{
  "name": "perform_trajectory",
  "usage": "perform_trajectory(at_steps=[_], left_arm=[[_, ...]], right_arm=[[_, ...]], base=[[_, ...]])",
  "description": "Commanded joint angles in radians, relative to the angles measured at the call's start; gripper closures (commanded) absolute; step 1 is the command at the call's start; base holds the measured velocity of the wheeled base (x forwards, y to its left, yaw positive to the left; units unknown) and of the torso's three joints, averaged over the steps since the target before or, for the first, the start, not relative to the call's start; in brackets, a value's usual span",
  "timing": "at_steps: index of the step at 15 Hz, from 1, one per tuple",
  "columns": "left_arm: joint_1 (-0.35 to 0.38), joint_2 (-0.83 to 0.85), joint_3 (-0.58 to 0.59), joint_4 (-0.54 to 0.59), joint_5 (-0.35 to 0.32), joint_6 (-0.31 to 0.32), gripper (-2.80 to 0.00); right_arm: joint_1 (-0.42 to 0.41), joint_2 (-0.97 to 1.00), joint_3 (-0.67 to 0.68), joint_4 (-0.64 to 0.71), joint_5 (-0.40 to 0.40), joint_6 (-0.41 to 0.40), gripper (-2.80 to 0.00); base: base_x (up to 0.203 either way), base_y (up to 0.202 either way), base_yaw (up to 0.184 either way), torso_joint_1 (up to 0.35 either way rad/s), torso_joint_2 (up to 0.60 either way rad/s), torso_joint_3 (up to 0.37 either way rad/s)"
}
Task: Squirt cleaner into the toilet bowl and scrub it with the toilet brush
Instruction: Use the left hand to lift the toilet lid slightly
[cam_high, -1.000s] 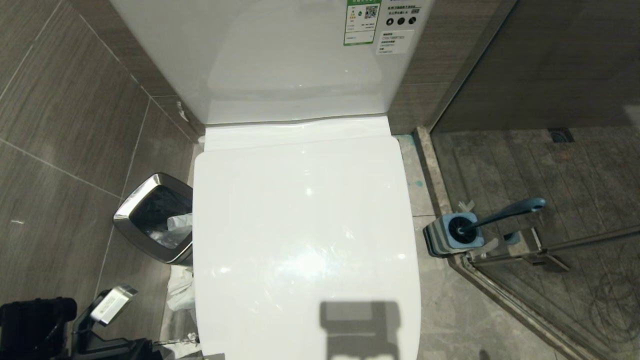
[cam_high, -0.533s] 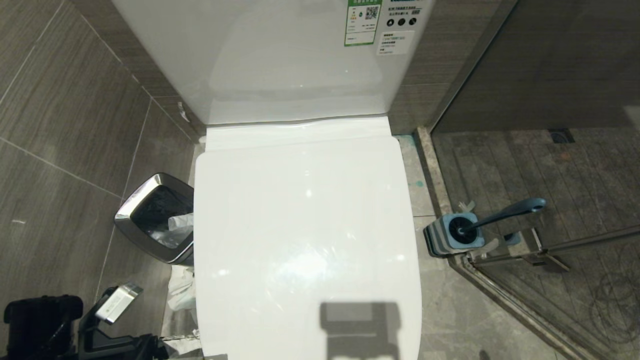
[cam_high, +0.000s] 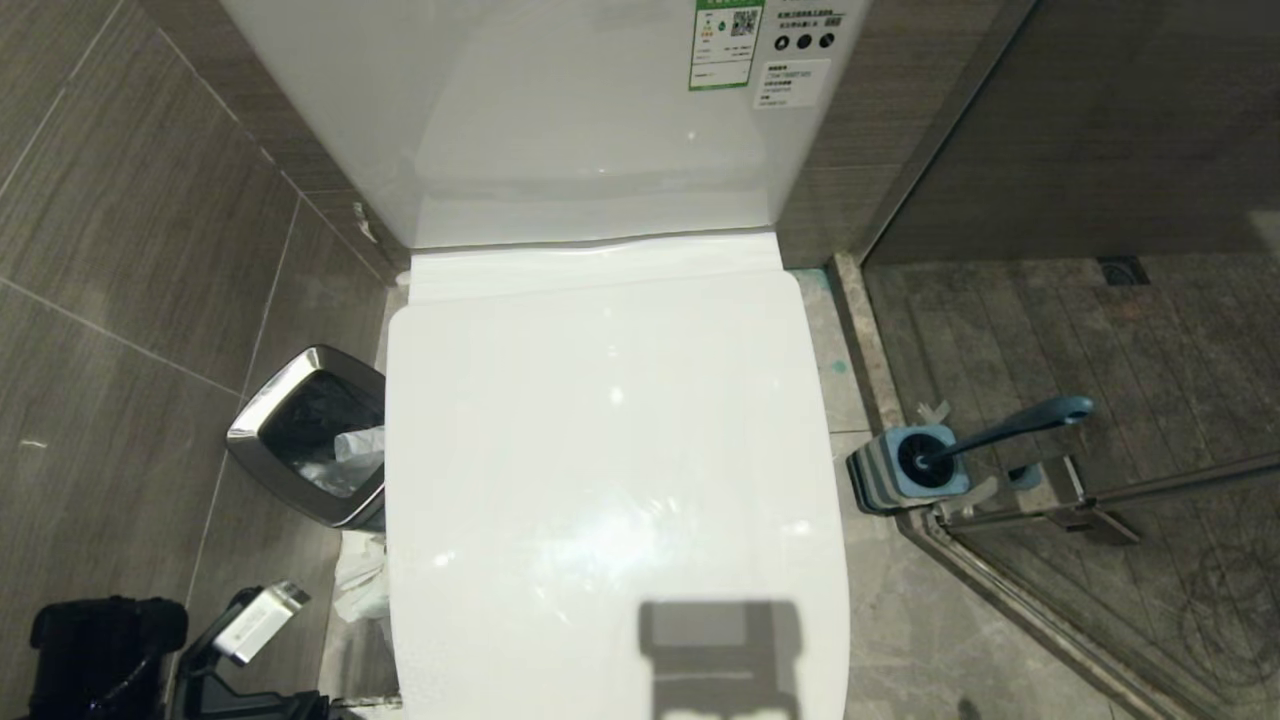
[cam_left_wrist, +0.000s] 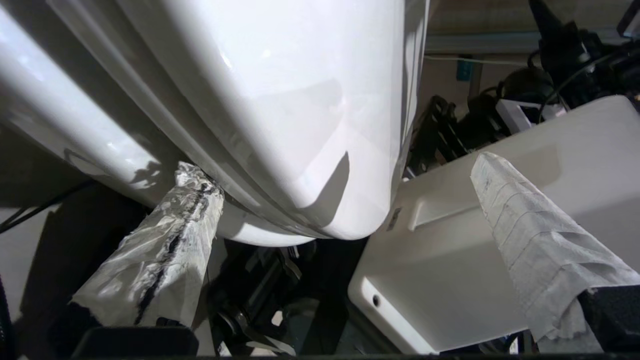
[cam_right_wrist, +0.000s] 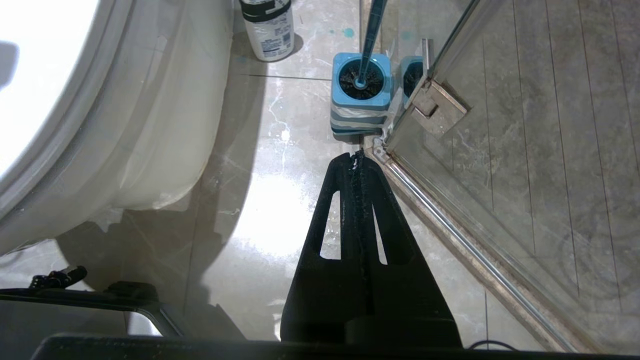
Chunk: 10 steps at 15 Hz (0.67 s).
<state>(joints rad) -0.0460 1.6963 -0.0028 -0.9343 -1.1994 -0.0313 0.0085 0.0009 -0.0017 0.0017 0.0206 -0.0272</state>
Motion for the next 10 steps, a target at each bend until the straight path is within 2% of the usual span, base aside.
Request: perform_trajectory(at_steps=[1, 10], left_arm=[[-0.002, -0.043, 0.000, -0.009, -0.016, 0.001, -2.80], [-0.024, -0.169, 0.000, -0.008, -0.035, -0.078, -2.80]], right_arm=[[0.000, 0.001, 0.000, 0.000, 0.001, 0.000, 0.00], [0.001, 0.001, 0.000, 0.000, 0.001, 0.000, 0.00]], base=[[0.000, 0.000, 0.000, 0.000, 0.00, 0.000], [0.000, 0.000, 0.000, 0.000, 0.00, 0.000]])
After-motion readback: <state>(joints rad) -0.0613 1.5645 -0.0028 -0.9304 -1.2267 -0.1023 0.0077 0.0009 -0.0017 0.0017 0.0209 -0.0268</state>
